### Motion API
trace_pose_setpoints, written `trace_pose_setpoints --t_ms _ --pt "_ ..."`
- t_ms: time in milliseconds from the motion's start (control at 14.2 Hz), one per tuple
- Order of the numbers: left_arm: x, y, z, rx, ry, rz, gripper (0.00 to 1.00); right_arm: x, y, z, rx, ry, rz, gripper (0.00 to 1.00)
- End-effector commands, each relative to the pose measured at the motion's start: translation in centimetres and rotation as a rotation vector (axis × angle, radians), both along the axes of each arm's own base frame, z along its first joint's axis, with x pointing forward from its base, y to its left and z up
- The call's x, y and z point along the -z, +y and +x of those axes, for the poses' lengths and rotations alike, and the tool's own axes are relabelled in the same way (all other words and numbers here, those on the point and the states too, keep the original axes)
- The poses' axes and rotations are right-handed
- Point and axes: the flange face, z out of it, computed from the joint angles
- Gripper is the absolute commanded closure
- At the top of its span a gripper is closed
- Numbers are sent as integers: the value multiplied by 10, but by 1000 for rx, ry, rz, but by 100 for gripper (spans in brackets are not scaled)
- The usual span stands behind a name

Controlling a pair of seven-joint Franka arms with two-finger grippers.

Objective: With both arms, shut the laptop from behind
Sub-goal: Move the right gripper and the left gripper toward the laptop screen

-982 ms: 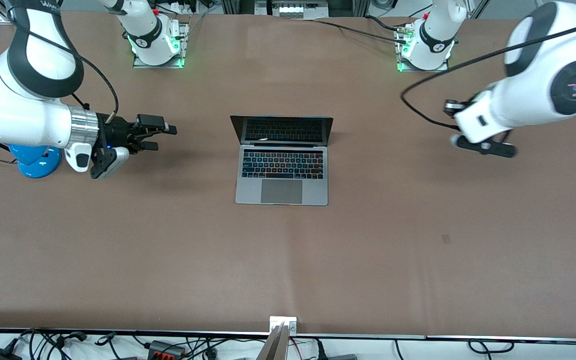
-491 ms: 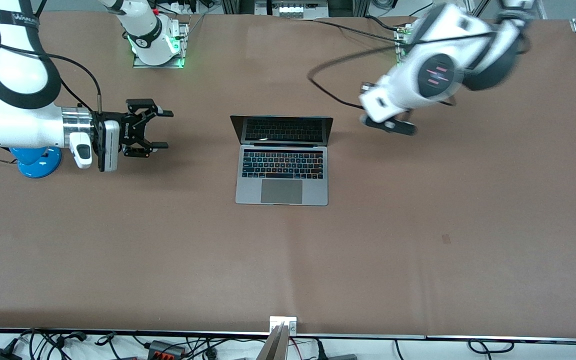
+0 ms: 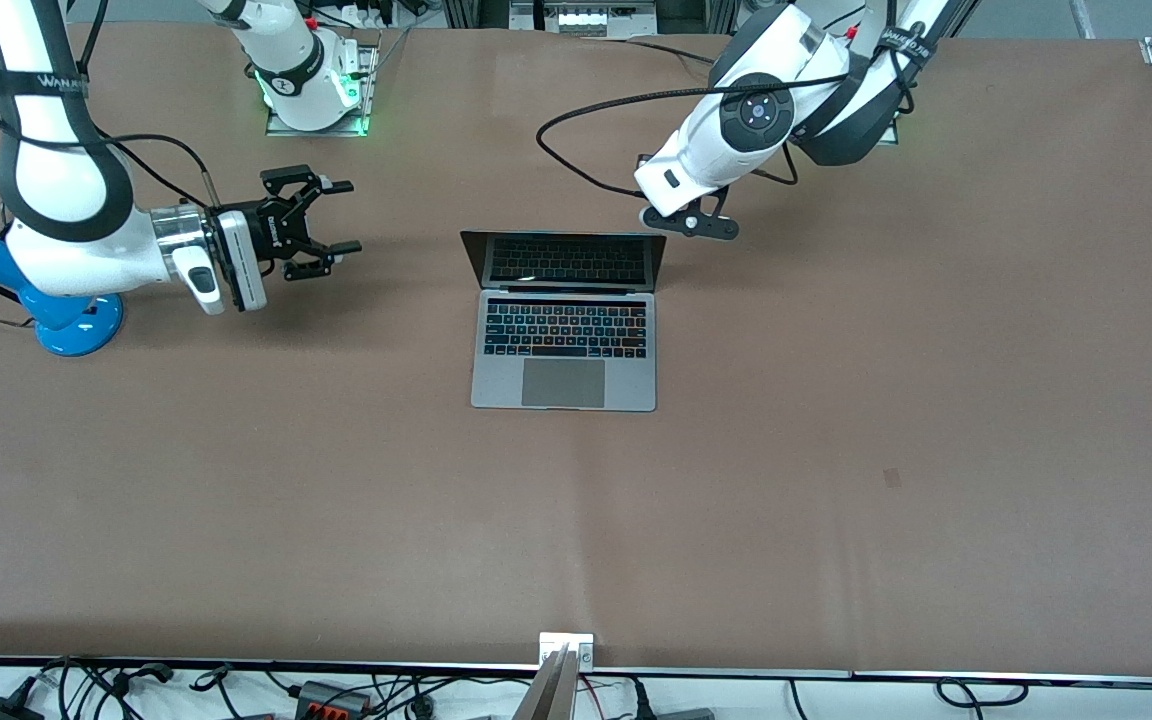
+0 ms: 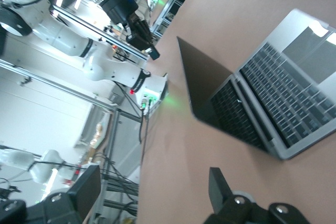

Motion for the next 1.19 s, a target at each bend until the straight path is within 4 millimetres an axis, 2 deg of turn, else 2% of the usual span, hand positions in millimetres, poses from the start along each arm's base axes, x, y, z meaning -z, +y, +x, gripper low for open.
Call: trace_pose_setpoints --t_ms 0,70,211,421,632,702,842,1123 --pt "13 -10 -16 -41 -57 -36 99 14 1 -18 7 48 56 94" --pt "21 -15 -19 -44 -73 -50 99 18 3 -22 -5 73 70 100" --pt "24 -21 -16 -57 -108 -80 99 33 7 -28 -12 124 67 100" --pt "32 -35 -19 -56 -132 -114 99 69 28 -35 -46 189 45 100" --pt "34 -39 -20 -53 -139 -125 100 83 55 -38 -55 198 33 100" --pt "34 -39 -20 -51 -141 -125 100 94 78 -39 -32 217 50 100" --pt "33 -39 -20 -47 -144 -126 100 103 103 -40 -4 221 29 100" --pt "34 -40 -19 -42 -146 -127 100 116 138 -47 40 264 26 100"
